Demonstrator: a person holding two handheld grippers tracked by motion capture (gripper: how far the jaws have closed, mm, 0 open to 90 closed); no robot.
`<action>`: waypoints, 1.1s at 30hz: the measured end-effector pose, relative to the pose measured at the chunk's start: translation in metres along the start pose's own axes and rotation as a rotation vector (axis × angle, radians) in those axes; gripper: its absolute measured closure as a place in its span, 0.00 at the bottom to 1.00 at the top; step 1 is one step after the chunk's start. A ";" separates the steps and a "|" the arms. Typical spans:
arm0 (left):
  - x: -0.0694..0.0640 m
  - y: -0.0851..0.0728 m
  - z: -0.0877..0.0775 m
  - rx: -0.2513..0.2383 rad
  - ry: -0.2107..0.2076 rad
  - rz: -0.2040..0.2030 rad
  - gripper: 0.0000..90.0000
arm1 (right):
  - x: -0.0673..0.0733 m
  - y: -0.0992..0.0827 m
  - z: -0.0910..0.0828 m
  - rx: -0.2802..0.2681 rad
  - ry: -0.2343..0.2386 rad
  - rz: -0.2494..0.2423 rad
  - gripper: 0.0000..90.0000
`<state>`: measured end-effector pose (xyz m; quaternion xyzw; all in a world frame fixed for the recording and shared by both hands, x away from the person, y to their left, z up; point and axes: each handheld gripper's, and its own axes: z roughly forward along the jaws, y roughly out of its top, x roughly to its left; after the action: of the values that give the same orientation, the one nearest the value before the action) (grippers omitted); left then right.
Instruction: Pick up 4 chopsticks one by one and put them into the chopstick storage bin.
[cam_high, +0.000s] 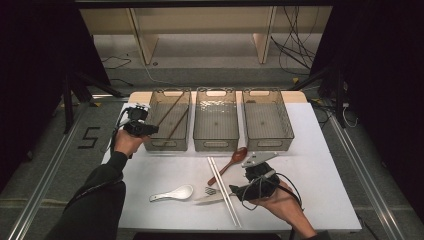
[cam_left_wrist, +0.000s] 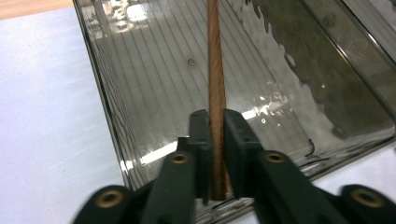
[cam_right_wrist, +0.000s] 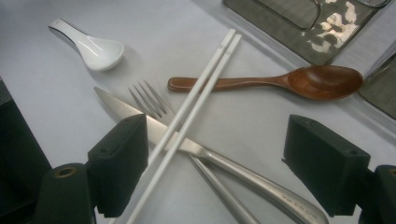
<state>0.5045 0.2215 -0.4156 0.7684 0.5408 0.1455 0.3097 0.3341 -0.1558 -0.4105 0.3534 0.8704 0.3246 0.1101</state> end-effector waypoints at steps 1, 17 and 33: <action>-0.001 0.000 0.000 0.003 -0.004 -0.002 0.77 | 0.000 0.000 0.000 0.000 -0.001 -0.001 0.26; -0.033 -0.014 -0.049 -0.107 -0.176 0.054 0.30 | 0.001 0.002 0.003 0.005 -0.016 0.011 0.26; -0.055 -0.061 -0.073 -0.145 -0.275 0.129 0.21 | 0.000 0.003 0.017 0.075 -0.051 0.048 0.27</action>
<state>0.3983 0.2073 -0.3925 0.7898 0.4308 0.0973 0.4256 0.3426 -0.1459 -0.4220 0.3862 0.8702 0.2850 0.1109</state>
